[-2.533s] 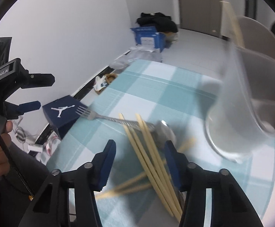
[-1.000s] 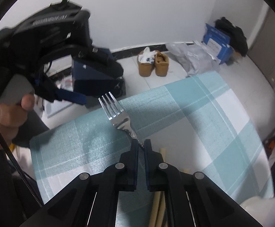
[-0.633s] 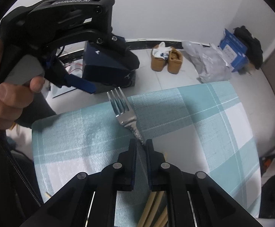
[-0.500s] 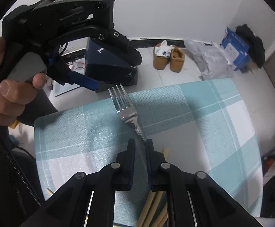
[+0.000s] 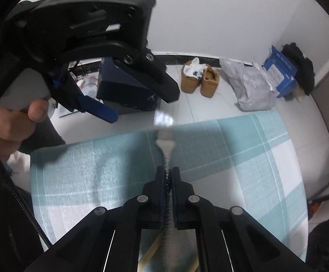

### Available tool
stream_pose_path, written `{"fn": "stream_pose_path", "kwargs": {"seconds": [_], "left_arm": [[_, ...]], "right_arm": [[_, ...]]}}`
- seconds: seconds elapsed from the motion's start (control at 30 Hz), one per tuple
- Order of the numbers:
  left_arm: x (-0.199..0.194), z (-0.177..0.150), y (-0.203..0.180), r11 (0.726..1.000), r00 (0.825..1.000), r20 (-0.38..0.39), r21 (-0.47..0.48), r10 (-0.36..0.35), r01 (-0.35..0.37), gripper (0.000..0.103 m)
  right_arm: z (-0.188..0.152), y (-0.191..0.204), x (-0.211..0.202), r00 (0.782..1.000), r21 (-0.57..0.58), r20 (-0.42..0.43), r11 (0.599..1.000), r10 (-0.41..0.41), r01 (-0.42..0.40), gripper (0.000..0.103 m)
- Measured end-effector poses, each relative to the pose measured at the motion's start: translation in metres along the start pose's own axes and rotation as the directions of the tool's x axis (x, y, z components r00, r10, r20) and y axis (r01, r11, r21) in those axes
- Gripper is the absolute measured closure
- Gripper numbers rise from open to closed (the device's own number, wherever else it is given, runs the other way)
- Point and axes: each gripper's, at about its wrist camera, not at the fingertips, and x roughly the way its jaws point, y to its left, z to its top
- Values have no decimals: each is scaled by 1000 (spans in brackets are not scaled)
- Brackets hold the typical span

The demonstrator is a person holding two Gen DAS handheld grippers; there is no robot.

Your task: Organize utensils

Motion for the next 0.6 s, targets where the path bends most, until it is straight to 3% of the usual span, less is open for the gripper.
{"fn": "stream_pose_path", "kwargs": {"seconds": [0.2,0.27,0.33,0.4,0.6], "left_arm": [[7,3,-1,1000,1000,16,2,-3,2,7],[11,5,-4,1000,1000,17,9,1,-1,16],[15,3,-9,1000,1000,11,25,2,-2,35],[20,0,-17,999,1000,-2,54,6,-6,42],[17,-1,-24,994,998,41,97,48,-52,80]], "right_arm": [[-2,4,0,999,-7,48,1000,2,-2,98],[-3,3,0,998,-3,55,1000,-2,2,98],[-4,1,-1,998,9,60,1000,-2,1,98],[-5,1,-1,998,14,66,1000,-1,0,98],[-3,4,-4,996,11,91,1000,-2,1,98]]}}
